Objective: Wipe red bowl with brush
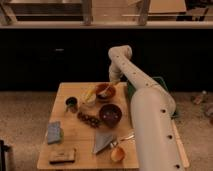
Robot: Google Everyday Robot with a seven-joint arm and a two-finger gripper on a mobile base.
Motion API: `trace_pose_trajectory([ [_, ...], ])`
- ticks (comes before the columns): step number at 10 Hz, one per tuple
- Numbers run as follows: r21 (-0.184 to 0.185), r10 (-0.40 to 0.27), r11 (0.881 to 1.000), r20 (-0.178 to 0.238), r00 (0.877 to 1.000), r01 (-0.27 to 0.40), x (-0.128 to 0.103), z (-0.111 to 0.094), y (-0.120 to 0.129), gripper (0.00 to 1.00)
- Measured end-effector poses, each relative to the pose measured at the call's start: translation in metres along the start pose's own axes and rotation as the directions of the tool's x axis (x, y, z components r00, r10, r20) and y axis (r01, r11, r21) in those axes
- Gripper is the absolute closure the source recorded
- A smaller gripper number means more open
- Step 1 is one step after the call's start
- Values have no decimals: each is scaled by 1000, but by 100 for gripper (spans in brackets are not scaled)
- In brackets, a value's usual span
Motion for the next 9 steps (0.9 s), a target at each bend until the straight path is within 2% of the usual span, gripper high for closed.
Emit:
trace_pose_trajectory([
  [1,-7,1,1000,-2,1000,-1,2,-3,8,100],
  [3,-6,22,1000,-21,1000,-22,19,-14,25,100],
  [6,17,81,997,-80,994,-80,56,-34,39,100],
  [9,18,90,996,-99,991,-88,60,-27,16,100],
])
